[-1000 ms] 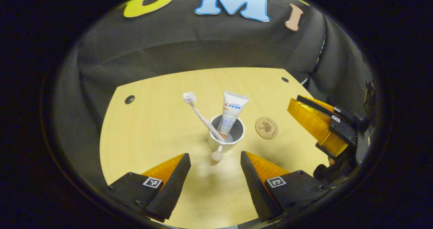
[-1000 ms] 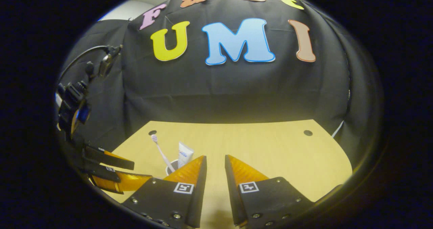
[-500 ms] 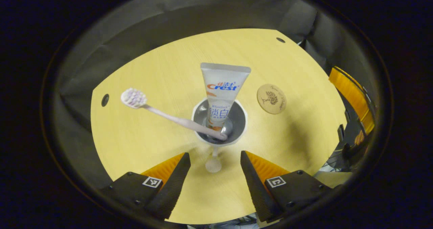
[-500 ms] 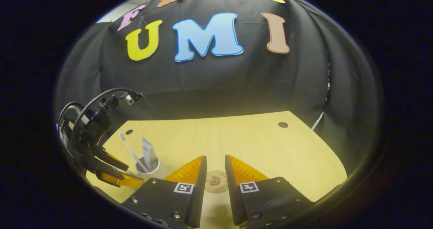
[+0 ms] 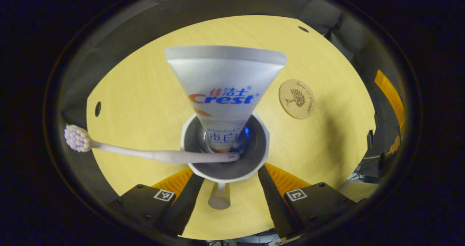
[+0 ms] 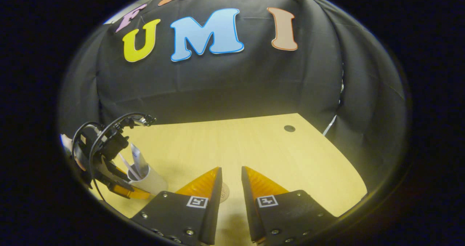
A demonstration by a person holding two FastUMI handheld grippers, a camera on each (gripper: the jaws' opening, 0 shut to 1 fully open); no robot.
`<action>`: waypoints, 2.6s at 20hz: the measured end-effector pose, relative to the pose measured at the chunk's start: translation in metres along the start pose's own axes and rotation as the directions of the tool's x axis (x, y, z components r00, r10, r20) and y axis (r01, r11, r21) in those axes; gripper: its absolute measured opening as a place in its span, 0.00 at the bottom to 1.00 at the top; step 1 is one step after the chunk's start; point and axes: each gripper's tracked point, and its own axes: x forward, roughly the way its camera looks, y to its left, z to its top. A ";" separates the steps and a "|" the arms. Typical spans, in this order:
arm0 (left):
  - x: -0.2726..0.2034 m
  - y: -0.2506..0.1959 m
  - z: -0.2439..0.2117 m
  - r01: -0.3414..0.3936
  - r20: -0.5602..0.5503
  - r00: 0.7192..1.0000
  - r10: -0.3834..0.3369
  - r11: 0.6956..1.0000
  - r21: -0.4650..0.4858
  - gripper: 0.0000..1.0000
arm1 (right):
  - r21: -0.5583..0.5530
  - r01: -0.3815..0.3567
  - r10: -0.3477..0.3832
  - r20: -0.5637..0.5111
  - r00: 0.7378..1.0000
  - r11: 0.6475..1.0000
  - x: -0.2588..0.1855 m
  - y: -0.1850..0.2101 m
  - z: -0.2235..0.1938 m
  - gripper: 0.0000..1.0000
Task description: Put the toothbrush and toothpaste on the desktop into the cup, then pick up the cup and place it on the coaster on the desktop.
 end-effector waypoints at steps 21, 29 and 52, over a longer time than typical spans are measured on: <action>0.019 0.004 0.005 -0.049 -0.056 0.997 0.050 0.999 0.025 0.30 | 0.034 0.002 0.001 -0.079 0.997 0.999 0.003 -0.016 -0.022 0.34; 0.012 -0.038 0.036 -0.043 -0.036 0.998 0.050 0.982 0.182 0.30 | 0.051 0.001 0.004 -0.087 0.996 0.999 0.000 -0.019 -0.028 0.34; 0.028 -0.087 0.053 0.033 -0.089 0.996 0.000 0.927 0.374 0.31 | 0.159 0.155 -0.131 -0.155 0.979 0.975 -0.007 -0.104 -0.056 0.34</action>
